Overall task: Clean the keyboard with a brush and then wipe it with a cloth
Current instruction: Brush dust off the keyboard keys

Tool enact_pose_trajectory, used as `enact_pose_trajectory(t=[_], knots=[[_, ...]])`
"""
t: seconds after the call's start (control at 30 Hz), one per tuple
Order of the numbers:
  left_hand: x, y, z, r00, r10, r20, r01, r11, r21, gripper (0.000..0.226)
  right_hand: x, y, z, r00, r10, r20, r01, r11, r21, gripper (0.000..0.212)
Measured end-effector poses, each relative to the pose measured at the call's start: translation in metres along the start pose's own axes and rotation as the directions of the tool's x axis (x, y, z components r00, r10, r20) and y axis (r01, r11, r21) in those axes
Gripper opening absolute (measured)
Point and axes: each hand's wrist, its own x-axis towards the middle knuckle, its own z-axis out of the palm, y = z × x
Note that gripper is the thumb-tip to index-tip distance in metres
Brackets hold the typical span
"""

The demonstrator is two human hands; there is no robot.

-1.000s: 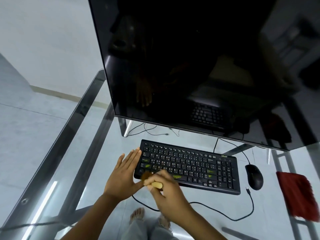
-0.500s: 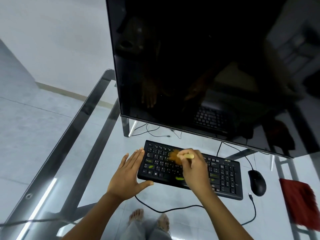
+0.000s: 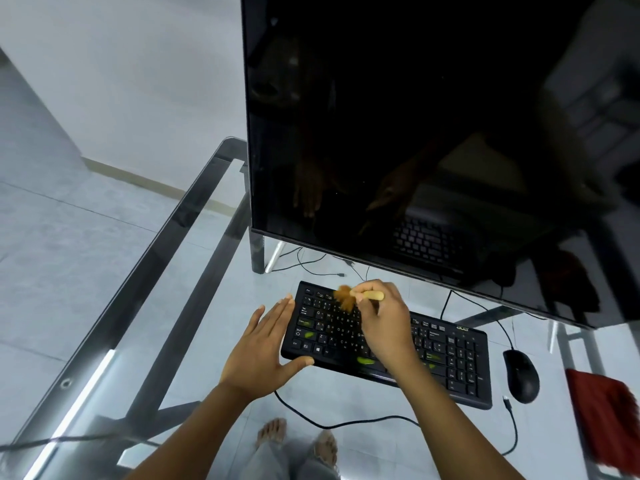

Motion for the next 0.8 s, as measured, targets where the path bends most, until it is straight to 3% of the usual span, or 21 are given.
enact_pose_trajectory(t=[0.03,0.17,0.27,0.4,0.5,0.63,0.73,0.8], knots=[[0.0,0.0,0.0,1.0,-0.006,0.001,0.006,1.0,0.0,0.095,0.002,-0.002,0.0,0.999,-0.024,-0.023,0.024,1.0,0.006,0.022],[0.0,0.0,-0.001,0.999,-0.033,0.0,0.033,0.999,-0.005,0.097,0.003,-0.012,0.012,0.986,-0.079,0.146,0.082,0.996,-0.017,0.017],[0.0,0.002,-0.003,0.999,-0.044,-0.004,0.044,0.999,-0.01,0.098,0.008,-0.017,0.013,0.997,-0.073,-0.001,0.073,0.997,0.013,0.024],[-0.001,0.005,-0.006,0.999,-0.045,-0.019,0.045,0.999,-0.029,0.098,0.003,-0.02,0.021,0.985,-0.106,0.133,0.107,0.994,0.003,0.017],[-0.002,0.008,-0.008,0.997,-0.058,-0.047,0.055,0.997,-0.054,0.1,0.002,-0.021,0.021,0.993,-0.111,-0.029,0.112,0.993,0.034,0.023],[-0.002,0.01,-0.011,0.996,-0.065,-0.066,0.061,0.996,-0.067,0.101,-0.004,-0.018,0.027,0.981,-0.137,0.138,0.137,0.991,0.008,0.017],[-0.002,0.012,-0.011,0.996,-0.092,-0.015,0.09,0.993,-0.071,0.104,-0.003,-0.021,0.025,0.989,-0.148,-0.019,0.148,0.989,0.029,0.015],[-0.002,0.012,-0.013,0.995,-0.097,-0.036,0.095,0.993,-0.073,0.104,-0.001,-0.018,0.026,0.987,-0.153,0.047,0.149,0.986,0.079,0.017]])
